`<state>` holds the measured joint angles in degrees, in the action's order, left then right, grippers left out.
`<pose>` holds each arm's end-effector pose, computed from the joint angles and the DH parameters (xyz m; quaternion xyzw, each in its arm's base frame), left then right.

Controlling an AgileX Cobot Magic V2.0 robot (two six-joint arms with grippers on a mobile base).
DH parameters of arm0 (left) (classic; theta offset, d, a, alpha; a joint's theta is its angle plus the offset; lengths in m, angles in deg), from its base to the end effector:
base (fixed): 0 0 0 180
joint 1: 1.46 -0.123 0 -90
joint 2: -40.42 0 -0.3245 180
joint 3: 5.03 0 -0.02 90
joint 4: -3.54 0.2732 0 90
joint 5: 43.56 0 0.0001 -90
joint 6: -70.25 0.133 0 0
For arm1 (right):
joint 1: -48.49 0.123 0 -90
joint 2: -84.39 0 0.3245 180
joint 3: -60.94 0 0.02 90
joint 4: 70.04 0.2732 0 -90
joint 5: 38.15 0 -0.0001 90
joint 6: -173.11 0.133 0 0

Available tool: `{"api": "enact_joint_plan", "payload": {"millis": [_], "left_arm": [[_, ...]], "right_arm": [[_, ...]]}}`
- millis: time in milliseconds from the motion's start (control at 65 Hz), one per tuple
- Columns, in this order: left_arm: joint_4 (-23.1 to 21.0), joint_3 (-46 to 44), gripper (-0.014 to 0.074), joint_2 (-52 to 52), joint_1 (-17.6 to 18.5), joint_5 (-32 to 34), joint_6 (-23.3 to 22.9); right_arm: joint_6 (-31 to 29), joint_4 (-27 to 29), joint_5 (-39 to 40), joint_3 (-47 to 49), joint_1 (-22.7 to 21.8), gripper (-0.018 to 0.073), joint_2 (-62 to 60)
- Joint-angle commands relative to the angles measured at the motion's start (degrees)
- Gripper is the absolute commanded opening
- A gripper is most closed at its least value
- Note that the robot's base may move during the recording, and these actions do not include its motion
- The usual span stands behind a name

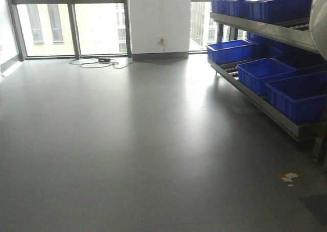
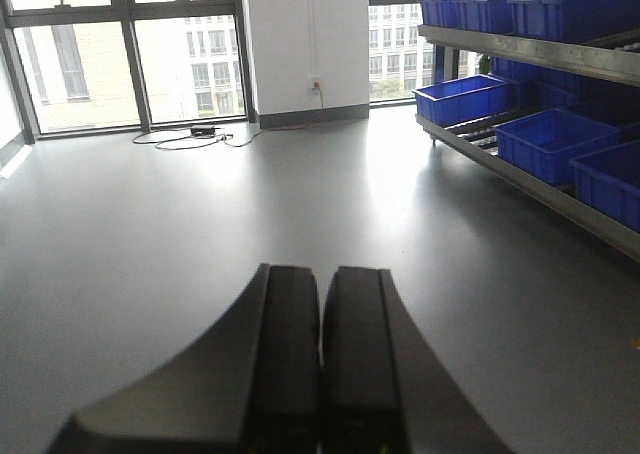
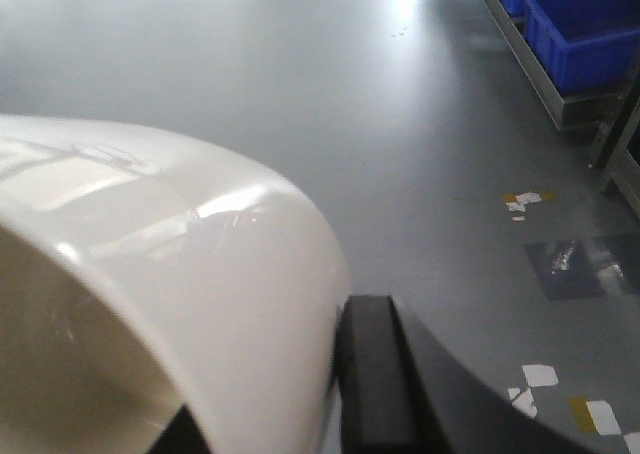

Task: Move white bin to right shelf second layer
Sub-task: 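Turn the base toward the roller shelf rack with blue bins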

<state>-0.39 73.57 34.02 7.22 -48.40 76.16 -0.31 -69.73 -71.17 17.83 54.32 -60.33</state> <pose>0.0799 -0.0130 0.2032 0.0677 0.7028 -0.0433 0.7068 0.1218 0.0128 0.3364 0.0065 0.8261 0.0634 0.5599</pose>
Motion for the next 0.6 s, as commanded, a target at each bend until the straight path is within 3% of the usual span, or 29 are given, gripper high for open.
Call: {"api": "enact_joint_plan", "payload": {"millis": [0,585], "left_arm": [[-0.31,2.11,0.0085,0.8,0.44,4.83,-0.2],[-0.31,2.11,0.0085,0.8,0.44,4.83,-0.2]], "right_arm": [[0.02,0.22,5.74,1.79,-0.45,0.0057,0.08],[0.02,0.22,5.74,1.79,-0.45,0.0057,0.08]]}}
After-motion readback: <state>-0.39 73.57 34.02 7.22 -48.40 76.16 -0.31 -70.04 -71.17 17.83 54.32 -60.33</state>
